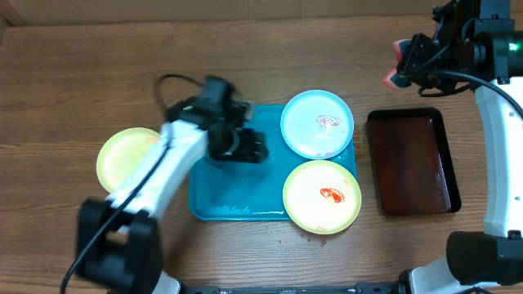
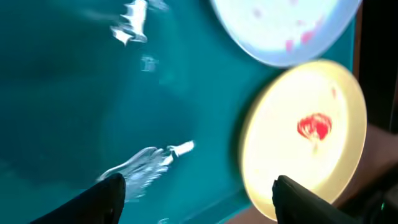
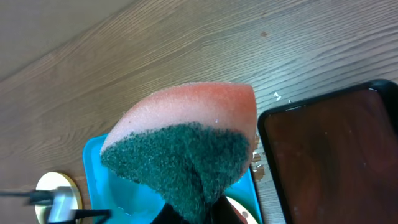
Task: Clean dirty plates on tray and stack at the side
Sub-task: 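Grasp the front yellow plate with the left gripper and drag it left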
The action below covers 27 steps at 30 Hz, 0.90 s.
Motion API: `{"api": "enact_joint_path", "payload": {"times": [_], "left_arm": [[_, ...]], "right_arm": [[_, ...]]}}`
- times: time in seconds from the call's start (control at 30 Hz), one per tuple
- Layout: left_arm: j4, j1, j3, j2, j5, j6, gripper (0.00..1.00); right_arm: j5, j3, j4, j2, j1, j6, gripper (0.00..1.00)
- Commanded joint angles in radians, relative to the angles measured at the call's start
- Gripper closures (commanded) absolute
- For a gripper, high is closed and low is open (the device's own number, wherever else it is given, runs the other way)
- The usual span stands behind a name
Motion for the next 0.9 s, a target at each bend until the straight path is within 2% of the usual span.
{"api": "enact_joint_path", "payload": {"times": [0.0, 0.3, 0.47, 0.63, 0.73, 0.87], "left_arm": [[-0.063, -0.082, 0.107, 0.127, 0.025, 0.076, 0.25], [-0.09, -0.217, 0.152, 0.291, 0.011, 0.078, 0.4], [-0.104, -0.254, 0.152, 0.308, 0.01, 0.079, 0.48], [-0.127, -0.28, 0.146, 0.308, -0.022, 0.077, 0.48], [-0.121, -0.293, 0.131, 0.308, -0.064, 0.026, 0.5], [-0.111, -0.295, 0.126, 0.308, -0.07, 0.016, 0.65]], "right_arm": [[0.005, 0.009, 0.005, -0.011, 0.003, -0.007, 0.96], [0.005, 0.009, 0.005, -0.011, 0.003, -0.008, 0.96], [0.005, 0.009, 0.005, -0.011, 0.002, -0.008, 0.96], [0.005, 0.009, 0.003, -0.011, 0.003, -0.029, 0.96], [0.005, 0.009, -0.002, -0.011, 0.003, -0.03, 0.96], [0.005, 0.008, -0.002, -0.011, 0.003, -0.03, 0.96]]}}
